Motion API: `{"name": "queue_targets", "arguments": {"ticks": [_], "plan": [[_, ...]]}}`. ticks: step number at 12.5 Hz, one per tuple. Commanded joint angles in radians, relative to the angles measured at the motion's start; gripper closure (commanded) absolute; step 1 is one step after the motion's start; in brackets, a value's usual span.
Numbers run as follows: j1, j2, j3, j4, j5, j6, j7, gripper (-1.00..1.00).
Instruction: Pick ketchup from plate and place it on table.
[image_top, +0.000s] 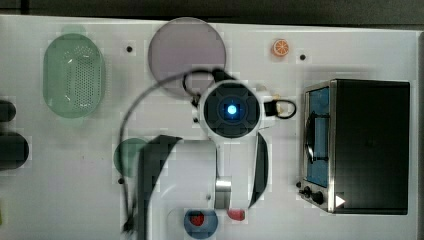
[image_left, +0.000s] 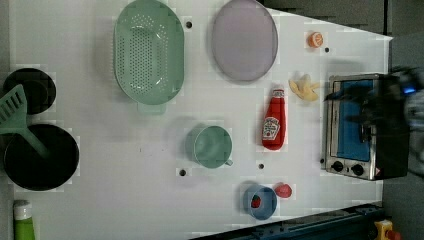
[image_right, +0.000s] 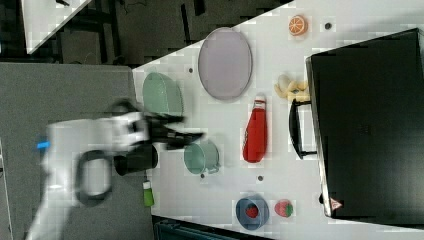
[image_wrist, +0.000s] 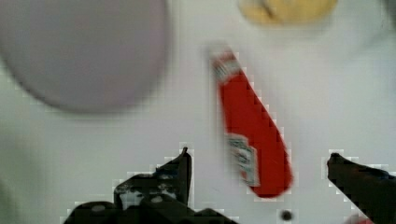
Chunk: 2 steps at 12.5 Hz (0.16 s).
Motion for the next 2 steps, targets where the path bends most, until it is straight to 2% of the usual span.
{"name": "queue_targets", "arguments": {"ticks": [1,2], "plan": [[-0.007,-0.096,0.016,0.14,-0.001,-0.197,0.203,-1.0],[-0.007,-0.112,0.017,0.179,-0.001,-0.292,0.219,-1.0]]}}
